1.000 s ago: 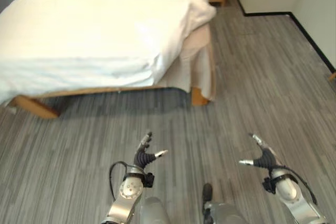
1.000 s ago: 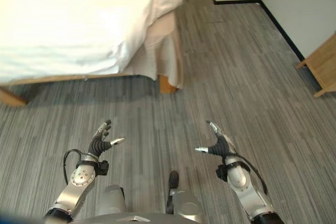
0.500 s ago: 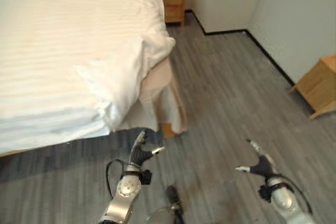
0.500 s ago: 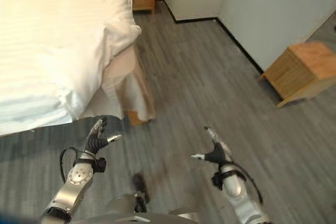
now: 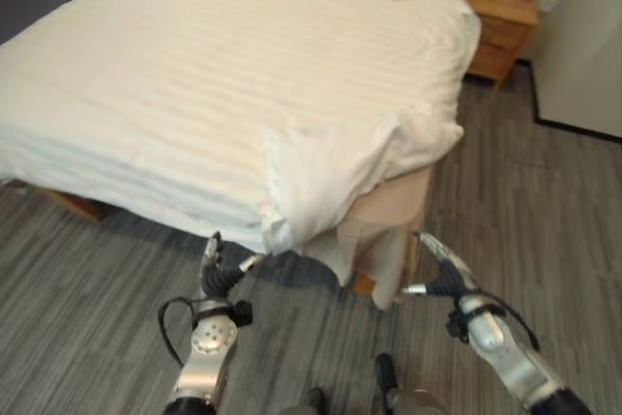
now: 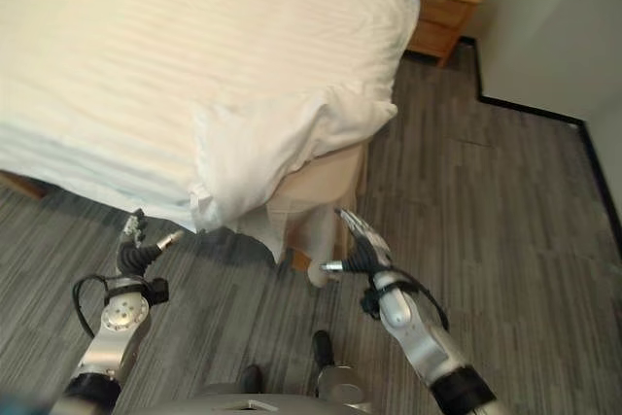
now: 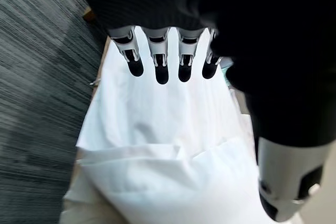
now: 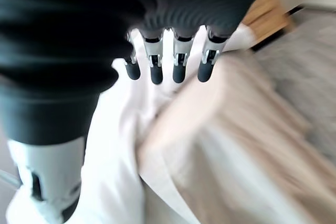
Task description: Making the bed.
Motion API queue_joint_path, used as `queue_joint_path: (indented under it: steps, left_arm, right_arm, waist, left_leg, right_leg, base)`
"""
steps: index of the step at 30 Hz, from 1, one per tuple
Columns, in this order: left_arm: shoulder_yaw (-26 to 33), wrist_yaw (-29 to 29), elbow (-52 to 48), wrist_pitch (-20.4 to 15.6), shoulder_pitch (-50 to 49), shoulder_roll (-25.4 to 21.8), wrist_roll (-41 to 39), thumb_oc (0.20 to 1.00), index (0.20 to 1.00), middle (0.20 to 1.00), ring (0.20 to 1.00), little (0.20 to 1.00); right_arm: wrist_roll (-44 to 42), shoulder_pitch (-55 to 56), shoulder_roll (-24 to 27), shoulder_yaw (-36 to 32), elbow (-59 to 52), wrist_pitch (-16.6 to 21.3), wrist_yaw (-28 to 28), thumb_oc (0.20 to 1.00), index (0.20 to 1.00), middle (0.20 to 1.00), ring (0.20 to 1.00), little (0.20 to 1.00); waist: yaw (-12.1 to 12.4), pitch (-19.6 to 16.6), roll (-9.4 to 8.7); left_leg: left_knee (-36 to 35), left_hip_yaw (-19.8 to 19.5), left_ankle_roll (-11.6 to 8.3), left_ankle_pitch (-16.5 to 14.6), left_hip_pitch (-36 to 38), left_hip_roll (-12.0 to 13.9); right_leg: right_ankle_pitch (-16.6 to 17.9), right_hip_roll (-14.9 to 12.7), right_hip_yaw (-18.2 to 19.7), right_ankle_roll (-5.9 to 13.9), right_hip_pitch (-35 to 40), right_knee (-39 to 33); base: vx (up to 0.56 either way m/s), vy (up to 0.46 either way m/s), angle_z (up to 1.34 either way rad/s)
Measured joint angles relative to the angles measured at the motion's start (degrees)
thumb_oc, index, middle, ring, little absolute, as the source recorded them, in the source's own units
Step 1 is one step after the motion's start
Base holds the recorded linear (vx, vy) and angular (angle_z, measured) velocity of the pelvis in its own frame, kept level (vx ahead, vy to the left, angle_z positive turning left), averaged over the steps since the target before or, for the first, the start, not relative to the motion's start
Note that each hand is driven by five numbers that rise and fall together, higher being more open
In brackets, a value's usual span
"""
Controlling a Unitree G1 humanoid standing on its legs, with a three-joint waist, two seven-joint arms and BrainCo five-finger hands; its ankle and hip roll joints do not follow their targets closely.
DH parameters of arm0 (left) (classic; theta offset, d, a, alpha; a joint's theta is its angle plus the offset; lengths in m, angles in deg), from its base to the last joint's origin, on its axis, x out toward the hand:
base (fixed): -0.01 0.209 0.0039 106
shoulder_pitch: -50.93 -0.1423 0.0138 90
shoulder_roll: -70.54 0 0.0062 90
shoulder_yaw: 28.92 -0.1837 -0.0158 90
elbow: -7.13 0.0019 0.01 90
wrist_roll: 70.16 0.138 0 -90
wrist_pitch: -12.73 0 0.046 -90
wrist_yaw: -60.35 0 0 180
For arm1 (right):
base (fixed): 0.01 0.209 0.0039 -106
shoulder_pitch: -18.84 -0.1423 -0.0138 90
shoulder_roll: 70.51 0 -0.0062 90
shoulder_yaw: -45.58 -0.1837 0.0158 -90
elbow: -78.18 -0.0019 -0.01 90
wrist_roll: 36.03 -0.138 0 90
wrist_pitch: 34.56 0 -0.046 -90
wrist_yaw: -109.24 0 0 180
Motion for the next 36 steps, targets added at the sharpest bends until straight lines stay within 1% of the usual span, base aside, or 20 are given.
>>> queue_joint_path:
  steps: [2,3,4,5,6,8,9,10,12,15,16,18,22,23,27,28,29,30,31,36]
  left_arm:
    - [-0.2,0.0,-1.2,0.1,0.2,-0.4,0.3,1.000,1.000,1.000,1.000,1.000]
    - [-0.2,-0.3,-3.8,0.1,1.7,-1.5,0.8,1.000,1.000,1.000,1.000,1.000]
    - [-0.3,-0.8,-5.6,0.1,2.7,-2.6,1.9,1.000,1.000,1.000,1.000,1.000]
    - [-0.6,-1.5,-7.1,-0.1,5.6,-3.6,3.3,1.000,1.000,1.000,1.000,1.000]
    - [-0.4,-2.4,-8.9,-0.4,9.8,-4.6,6.2,1.000,1.000,1.000,1.000,1.000]
    - [-0.2,-3.1,-11.0,-0.1,13.6,-6.3,7.8,1.000,1.000,1.000,1.000,1.000]
    - [0.0,-4.3,-11.5,0.3,15.9,-7.7,10.2,1.000,1.000,1.000,1.000,1.000]
    - [0.3,-6.5,-9.2,0.1,20.1,-9.4,13.2,1.000,1.000,1.000,1.000,1.000]
    - [1.7,-9.7,-3.9,1.9,25.6,-12.1,17.2,1.000,1.000,1.000,1.000,1.000]
    - [1.4,-12.8,6.7,5.2,30.0,-15.0,22.5,1.000,1.000,1.000,1.000,1.000]
    - [1.4,-13.2,10.7,6.8,31.4,-15.7,23.0,1.000,1.000,1.000,1.000,1.000]
    - [0.2,-13.9,17.2,8.7,32.5,-17.4,23.5,1.000,1.000,1.000,1.000,1.000]
    - [-7.0,-14.5,35.3,10.4,37.2,-21.6,25.6,1.000,1.000,1.000,1.000,1.000]
    - [-7.7,-14.3,40.2,12.3,39.9,-23.1,25.6,1.000,1.000,1.000,1.000,1.000]
    - [-9.3,-14.1,44.3,12.8,43.9,-24.6,25.6,1.000,1.000,1.000,1.000,1.000]
    - [-10.8,-13.7,46.8,12.5,44.3,-24.7,25.6,0.915,0.915,0.915,0.915,0.915]
    - [-10.8,-13.0,48.3,12.6,44.5,-24.6,25.7,0.915,0.915,0.915,0.915,0.915]
    - [-10.8,-12.2,49.6,13.1,44.5,-24.4,25.7,0.445,0.445,0.445,0.445,0.445]
    - [-10.6,-11.4,51.1,13.3,43.8,-24.0,25.7,0.200,0.200,0.200,0.200,0.200]
    - [-6.0,-9.5,51.1,13.4,42.5,-20.4,22.6,0.200,0.200,0.200,0.200,0.200]
  right_arm:
    - [0.0,0.5,-0.2,0.7,1.9,0.3,-0.7,1.000,1.000,1.000,1.000,1.000]
    - [-0.2,3.3,-0.7,-0.1,3.6,0.3,-1.1,1.000,1.000,1.000,1.000,1.000]
    - [-0.6,4.2,-0.7,-0.1,3.5,0.5,-1.1,1.000,1.000,1.000,1.000,1.000]
    - [-0.6,6.2,0.0,-0.2,3.0,0.7,-1.3,1.000,1.000,1.000,1.000,1.000]
    - [-0.6,8.2,1.3,-0.1,3.0,0.8,-2.0,1.000,1.000,1.000,1.000,1.000]
    - [-0.6,9.5,2.7,-0.9,2.5,0.8,-2.2,1.000,1.000,1.000,1.000,1.000]
    - [-0.6,10.9,3.5,-0.9,1.8,0.8,-2.3,1.000,1.000,1.000,1.000,1.000]
    - [-0.6,11.5,4.7,-1.6,2.0,1.2,-2.5,1.000,1.000,1.000,1.000,1.000]
    - [-0.6,14.0,6.1,-2.5,2.4,1.4,-3.4,1.000,1.000,1.000,1.000,1.000]
    - [-0.6,17.3,7.3,-2.8,2.5,2.5,-4.1,1.000,1.000,1.000,1.000,1.000]
    - [-0.7,18.2,7.4,-2.8,2.3,2.6,-4.8,1.000,1.000,1.000,1.000,1.000]
    - [-1.3,19.3,7.9,-2.9,0.6,3.2,-4.9,1.000,1.000,1.000,1.000,1.000]
    - [-2.8,17.2,9.9,-1.1,0.2,3.9,-4.8,1.000,1.000,1.000,1.000,1.000]
    - [-2.8,15.9,10.2,-0.5,0.1,4.7,-4.8,1.000,1.000,1.000,1.000,1.000]
    - [-3.6,14.5,10.3,0.2,-0.2,5.0,-4.8,1.000,1.000,1.000,1.000,1.000]
    - [-4.5,13.8,10.2,0.8,-0.2,5.1,-4.7,1.000,1.000,1.000,1.000,1.000]
    - [-4.5,12.9,10.1,1.2,0.0,5.1,-4.7,1.000,1.000,1.000,1.000,1.000]
    - [-4.5,12.4,10.0,1.7,0.3,5.0,-4.7,1.000,1.000,1.000,1.000,1.000]
    - [-4.5,12.1,9.8,2.0,0.5,4.9,-4.7,1.000,1.000,1.000,1.000,1.000]
    - [-4.5,11.2,9.4,1.6,0.2,4.8,-4.7,1.000,1.000,1.000,1.000,1.000]
  waist:
    - [0.1,-0.9,-2.23]
    - [0.1,-1.4,-2.31]
    - [0.0,-1.3,-3.25]
    - [-0.2,-1.1,-4.36]
    - [-3.1,-1.0,-4.08]
    - [-5.5,-0.8,-3.55]
    - [-6.7,-0.7,-3.47]
    - [-6.3,-0.5,-3.41]
    - [-8.7,-0.6,-3.01]
    - [-11.2,-1.0,-0.66]
    - [-11.6,-1.1,0.38]
    - [-12.8,-1.2,0.12]
    - [-15.4,-1.5,1.01]
    - [-15.6,-1.6,1.07]
    - [-15.3,-1.6,1.19]
    - [-15.2,-1.6,1.26]
    - [-15.4,-1.5,1.29]
    - [-15.4,-1.5,1.29]
    - [-15.4,-1.5,1.31]
    - [-14.5,-1.3,1.64]
  left_leg:
    - [0.1,1.4,-1.98,-1.1,2.4,-1.8]
    - [4.9,3.1,-4.91,-4.8,1.8,-0.2]
    - [8.8,4.9,-5.04,-4.7,-0.6,0.1]
    - [14.4,9.6,-5.82,-4.3,-3.7,0.7]
    - [15.2,17.6,-6.40,-4.7,-4.9,4.1]
    - [11.1,23.5,-6.70,-3.9,-4.3,6.9]
    - [8.2,24.0,-7.36,-3.6,-3.8,6.3]
    - [2.5,19.3,-7.06,-3.3,-2.7,4.5]
    - [-1.5,18.7,-6.28,-1.2,-2.4,3.5]
    - [-1.5,22.1,-6.78,1.2,-3.6,5.7]
    - [-1.5,23.1,-7.02,2.0,-4.7,6.5]
    - [-1.5,24.1,-7.37,3.9,-5.2,5.9]
    - [-1.6,24.7,-7.31,4.2,-7.5,6.0]
    - [-1.5,24.9,-7.25,4.2,-9.8,5.7]
    - [-1.5,24.6,-6.89,4.5,-14.6,5.0]
    - [-1.5,24.5,-6.88,4.5,-16.0,4.6]
    - [-1.6,24.5,-6.88,4.5,-16.7,4.3]
    - [-1.5,24.5,-6.88,4.5,-17.2,4.1]
    - [-1.6,24.5,-6.88,4.5,-17.4,4.0]
    - [-1.3,24.1,-6.84,4.4,-15.7,3.2]
  right_leg:
    - [4.1,-3.5,-1.6,-1.08,2.3,-6.8]
    - [2.3,-3.2,-3.6,-0.81,2.9,-5.8]
    - [2.3,-3.7,-4.1,-0.77,3.5,-6.6]
    - [3.7,-4.2,-5.3,-2.32,4.9,-8.5]
    - [4.3,-3.2,-6.0,-5.10,6.3,-9.4]
    - [3.2,-2.3,-6.3,-5.33,6.4,-9.6]
    - [3.9,-1.7,-5.6,-5.19,6.4,-9.7]
    - [3.8,-1.6,-3.9,-4.39,6.1,-9.6]
    - [2.7,-0.8,-3.0,-3.23,6.0,-9.9]
    - [2.7,1.0,-3.0,-3.10,5.2,-9.8]
    - [3.4,1.1,-4.4,-4.17,3.3,-9.7]
    - [4.5,0.0,-6.3,-5.06,1.9,-9.8]
    - [5.0,0.2,-5.6,-5.49,-0.8,-9.8]
    - [5.5,0.1,-5.3,-5.49,-3.3,-9.5]
    - [6.3,-0.8,-5.7,-5.57,-7.9,-9.5]
    - [6.4,-1.2,-5.7,-5.42,-9.2,-9.5]
    - [6.5,-1.4,-5.4,-5.27,-10.1,-9.5]
    - [6.7,-1.5,-5.3,-5.13,-10.6,-9.5]
    - [6.7,-1.6,-5.3,-5.13,-10.7,-9.5]
    - [6.7,-1.5,-4.6,-5.13,-9.6,-9.5]
  base:
    - [0.11,-0.276,0.53]
    - [0.02,-0.200,0.53]
    - [0.02,-0.186,0.66]
    - [0.07,-0.067,0.45]
    - [0.27,-0.120,0.41]
    - [0.26,-0.071,0.08]
    - [0.10,-0.032,-0.35]
    - [0.14,-0.036,-0.66]
    - [0.12,-0.030,-0.78]
    - [0.05,-0.024,-0.59]
    - [0.00,-0.025,-0.65]
    - [-0.03,-0.032,-0.38]
    - [-0.01,-0.004,-0.13]
    - [-0.05,-0.028,-0.04]
    - [-0.05,-0.005,0.06]
    - [0.00,0.000,0.00]
    - [0.00,0.000,0.00]
    - [0.03,-0.009,-0.04]
    - [0.04,-0.008,-0.02]
    - [-0.02,-0.016,-0.07]
